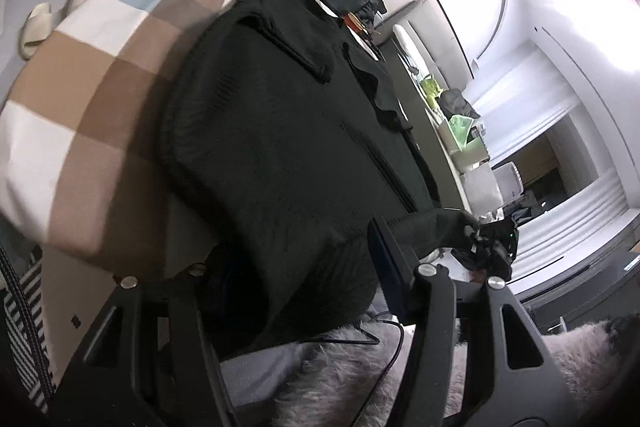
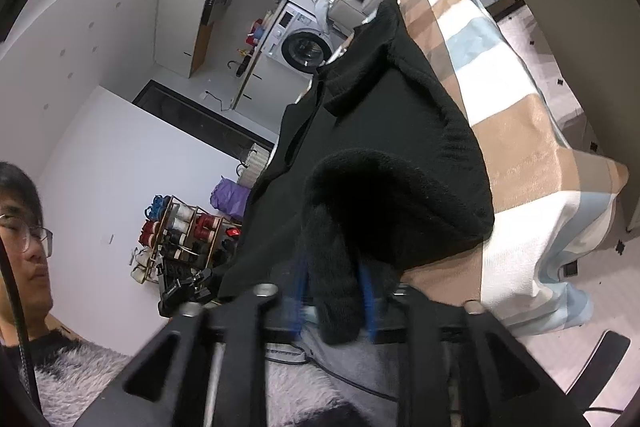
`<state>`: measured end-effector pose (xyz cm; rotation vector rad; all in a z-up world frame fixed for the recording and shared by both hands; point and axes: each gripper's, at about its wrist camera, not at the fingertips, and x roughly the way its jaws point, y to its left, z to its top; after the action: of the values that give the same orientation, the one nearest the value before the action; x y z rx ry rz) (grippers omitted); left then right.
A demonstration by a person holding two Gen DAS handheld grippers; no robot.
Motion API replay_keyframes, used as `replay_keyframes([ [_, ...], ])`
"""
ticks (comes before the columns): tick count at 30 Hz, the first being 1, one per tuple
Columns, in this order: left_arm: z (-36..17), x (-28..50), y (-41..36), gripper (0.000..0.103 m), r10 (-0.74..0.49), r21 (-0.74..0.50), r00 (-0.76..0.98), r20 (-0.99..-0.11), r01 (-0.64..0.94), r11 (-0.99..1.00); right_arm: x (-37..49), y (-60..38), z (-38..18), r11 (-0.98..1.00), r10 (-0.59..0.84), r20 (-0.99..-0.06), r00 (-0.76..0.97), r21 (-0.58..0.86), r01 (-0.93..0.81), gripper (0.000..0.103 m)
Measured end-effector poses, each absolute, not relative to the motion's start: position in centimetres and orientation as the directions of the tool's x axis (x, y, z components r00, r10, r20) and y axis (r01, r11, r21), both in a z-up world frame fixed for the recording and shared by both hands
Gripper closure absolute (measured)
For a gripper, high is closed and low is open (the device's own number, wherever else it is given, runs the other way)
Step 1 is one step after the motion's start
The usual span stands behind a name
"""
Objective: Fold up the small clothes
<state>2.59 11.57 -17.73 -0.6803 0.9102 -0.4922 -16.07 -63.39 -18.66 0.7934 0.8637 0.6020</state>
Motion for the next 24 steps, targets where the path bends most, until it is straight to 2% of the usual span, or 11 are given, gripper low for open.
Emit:
replay_keyframes([
  [1,-17.8,2.8,11.3,0.059,-0.649,-0.714,0.528,-0.548,0.108,0.692,-16.0,-63.4,-18.8,0.565,0.743,-0.423,0.519,0.812,-0.146,0.053],
  [3,-17.8,2.9,11.0,0.077,-0.65,-0.714,0.53,-0.545,0.114,0.691,-16.0,-63.3,-18.7,0.56,0.748,-0.417,0.517,0.814,-0.154,0.053],
  [5,-17.6,2.8,10.9,0.087,-0.644,-0.708,0.545,-0.536,0.124,0.695,-16.0,-63.3,-18.5,0.561,0.745,-0.409,0.527,0.811,-0.163,0.053],
  [8,-17.0,2.7,11.1,0.093,-0.649,-0.718,0.565,-0.51,0.136,0.682,-15.7,-63.3,-18.1,0.579,0.723,-0.407,0.558,0.798,-0.167,0.053],
  [9,-16.7,2.6,11.2,0.095,-0.651,-0.723,0.578,-0.492,0.145,0.676,-15.7,-63.2,-18.0,0.593,0.71,-0.413,0.571,0.788,-0.167,0.062],
  [10,-16.4,2.5,11.4,0.096,-0.651,-0.724,0.587,-0.481,0.153,0.672,-15.8,-63.2,-17.8,0.607,0.696,-0.415,0.587,0.776,-0.172,0.079],
  [12,-15.7,2.3,11.7,0.098,-0.65,-0.727,0.605,-0.46,0.163,0.667,-16.2,-63.3,-16.9,0.614,0.672,-0.37,0.641,0.762,-0.204,0.093],
  [13,-15.2,2.3,11.9,0.098,-0.652,-0.731,0.615,-0.444,0.172,0.66,-16.6,-63.4,-16.3,0.602,0.671,-0.33,0.664,0.765,-0.229,0.096],
  [17,-12.9,1.5,12.4,0.1,-0.641,-0.724,0.659,-0.392,0.208,0.657,-18.4,-62.9,-13.4,0.569,0.683,-0.186,0.707,0.742,-0.354,0.097],
  [24,-8.7,-1.2,14.0,0.102,-0.634,-0.727,0.719,-0.285,0.268,0.632,-22.3,-62.3,-8.2,0.529,0.727,-0.037,0.686,0.666,-0.526,0.097],
])
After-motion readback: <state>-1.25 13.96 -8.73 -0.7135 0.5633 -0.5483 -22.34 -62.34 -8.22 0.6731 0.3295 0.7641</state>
